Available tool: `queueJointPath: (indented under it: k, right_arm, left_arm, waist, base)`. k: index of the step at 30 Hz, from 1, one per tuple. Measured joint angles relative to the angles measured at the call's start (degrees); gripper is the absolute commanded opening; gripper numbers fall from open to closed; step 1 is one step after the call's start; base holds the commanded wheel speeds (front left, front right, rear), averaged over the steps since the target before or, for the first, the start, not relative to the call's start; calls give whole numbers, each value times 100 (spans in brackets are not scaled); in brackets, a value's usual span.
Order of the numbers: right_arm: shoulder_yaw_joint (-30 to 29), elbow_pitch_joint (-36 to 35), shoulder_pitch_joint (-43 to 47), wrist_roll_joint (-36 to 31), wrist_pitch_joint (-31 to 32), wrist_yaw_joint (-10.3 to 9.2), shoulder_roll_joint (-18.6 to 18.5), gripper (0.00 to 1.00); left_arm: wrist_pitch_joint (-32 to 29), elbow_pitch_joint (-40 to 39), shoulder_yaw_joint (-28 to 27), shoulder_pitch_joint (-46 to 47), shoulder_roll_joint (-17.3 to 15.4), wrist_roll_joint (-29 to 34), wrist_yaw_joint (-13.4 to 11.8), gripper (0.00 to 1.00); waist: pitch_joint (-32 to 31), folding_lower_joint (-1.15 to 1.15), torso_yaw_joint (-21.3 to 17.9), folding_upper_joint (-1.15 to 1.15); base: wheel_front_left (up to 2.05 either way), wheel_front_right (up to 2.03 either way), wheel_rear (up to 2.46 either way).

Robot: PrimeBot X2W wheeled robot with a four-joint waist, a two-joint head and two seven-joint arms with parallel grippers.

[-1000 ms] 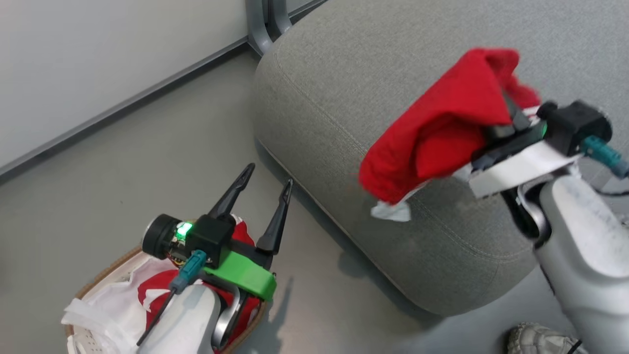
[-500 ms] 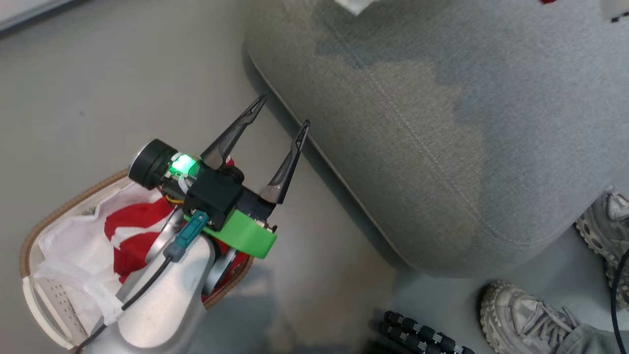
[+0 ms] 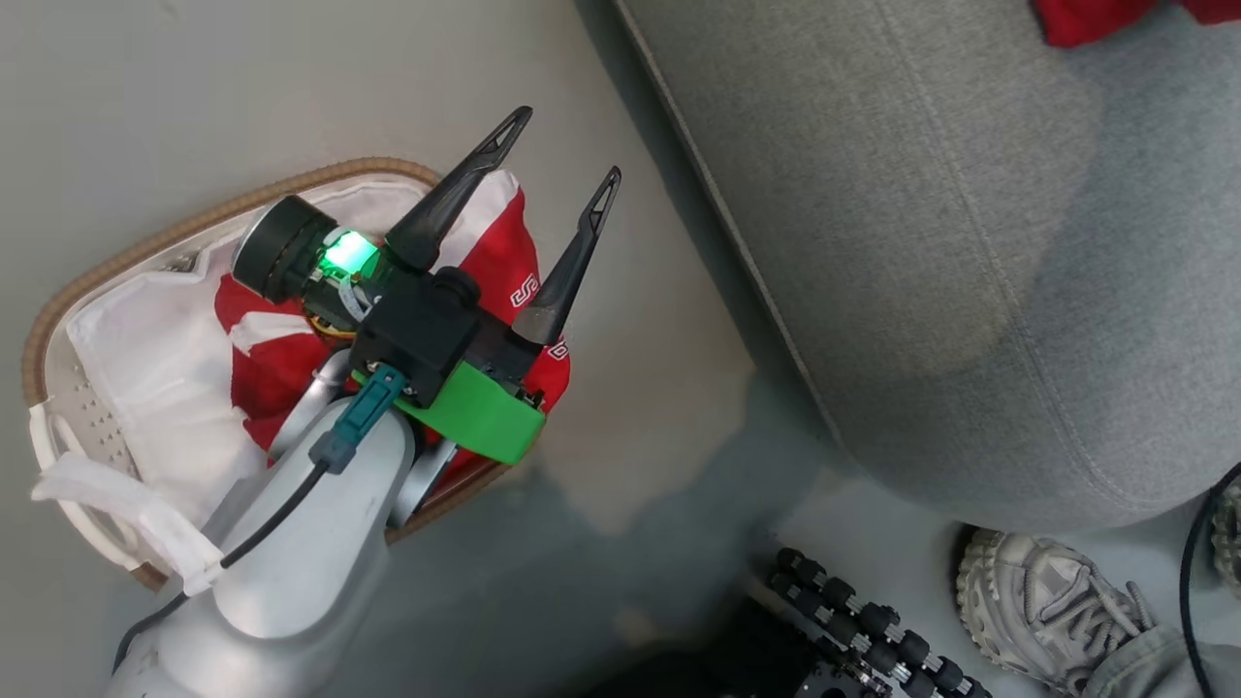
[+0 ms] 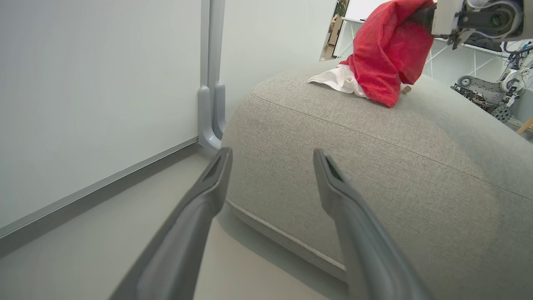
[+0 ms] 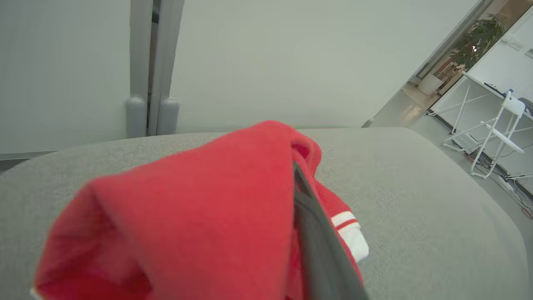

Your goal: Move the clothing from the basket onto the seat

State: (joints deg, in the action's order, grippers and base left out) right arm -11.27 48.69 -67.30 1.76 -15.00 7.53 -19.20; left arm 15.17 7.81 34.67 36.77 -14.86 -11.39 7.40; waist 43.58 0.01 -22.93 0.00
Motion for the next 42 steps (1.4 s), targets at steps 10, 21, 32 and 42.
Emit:
queueJointPath:
  k: [10,21,32,42]
  right_arm:
    - [-240,-464,1300,250,0,0,274,100]
    - [103,-1900,2815,580,-5,0,467,100]
    - [895,-2432,3513,943,-10,0,697,100]
    - [1424,-2273,3919,1252,-10,0,956,100]
  left_arm:
    - [0,221,53,-19,93,-145,0,100]
    - [0,285,-402,-581,452,-116,0,100]
    - [0,589,-1328,-1400,865,41,-1,100]
    - [-1,1088,-2371,-1896,1039,181,-54,100]
  waist:
    - [-50,-1,213,0]
    - [-913,-2,162,0]
    - [-1876,-2,482,0]
    - [-2581,-2,1204,0]
  base:
    - [0,0,0]
    - [0,0,0]
    - [0,0,0]
    - [0,0,0]
